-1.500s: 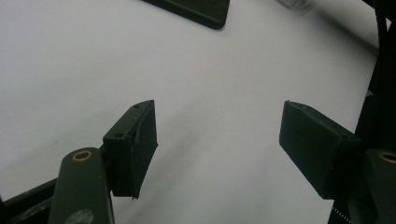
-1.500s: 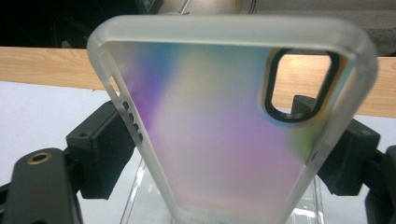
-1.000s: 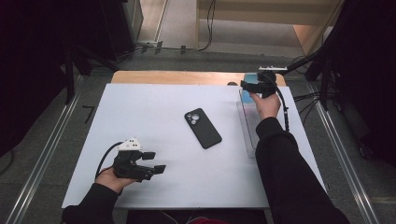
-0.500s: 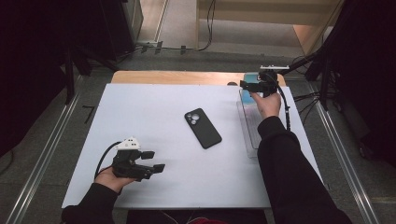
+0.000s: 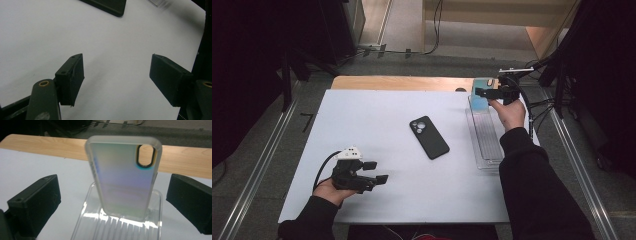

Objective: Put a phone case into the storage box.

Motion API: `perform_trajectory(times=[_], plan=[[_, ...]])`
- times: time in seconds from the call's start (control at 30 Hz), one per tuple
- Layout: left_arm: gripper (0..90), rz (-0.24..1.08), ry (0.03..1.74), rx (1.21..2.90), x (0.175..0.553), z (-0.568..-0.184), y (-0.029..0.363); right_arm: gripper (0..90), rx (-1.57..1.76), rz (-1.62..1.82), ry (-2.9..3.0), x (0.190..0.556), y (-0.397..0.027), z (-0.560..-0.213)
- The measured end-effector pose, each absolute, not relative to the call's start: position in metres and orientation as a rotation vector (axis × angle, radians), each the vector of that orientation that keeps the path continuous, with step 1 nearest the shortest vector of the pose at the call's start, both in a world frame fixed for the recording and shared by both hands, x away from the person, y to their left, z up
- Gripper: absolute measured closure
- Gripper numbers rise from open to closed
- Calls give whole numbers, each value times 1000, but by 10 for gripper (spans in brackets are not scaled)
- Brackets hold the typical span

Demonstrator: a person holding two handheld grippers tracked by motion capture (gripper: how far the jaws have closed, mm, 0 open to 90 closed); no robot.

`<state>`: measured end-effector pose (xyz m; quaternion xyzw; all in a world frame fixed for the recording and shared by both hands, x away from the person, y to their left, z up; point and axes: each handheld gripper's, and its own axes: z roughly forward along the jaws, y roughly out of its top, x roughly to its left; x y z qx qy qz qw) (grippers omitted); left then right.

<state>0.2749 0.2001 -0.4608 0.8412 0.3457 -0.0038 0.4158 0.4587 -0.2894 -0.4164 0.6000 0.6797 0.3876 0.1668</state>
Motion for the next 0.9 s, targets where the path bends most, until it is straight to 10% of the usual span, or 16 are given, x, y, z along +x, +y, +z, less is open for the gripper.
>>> perform_trajectory(times=[0.9], plan=[[283,-8,871,2112,276,-456,201,144,1478,1273,2319,366,-258,-402]])
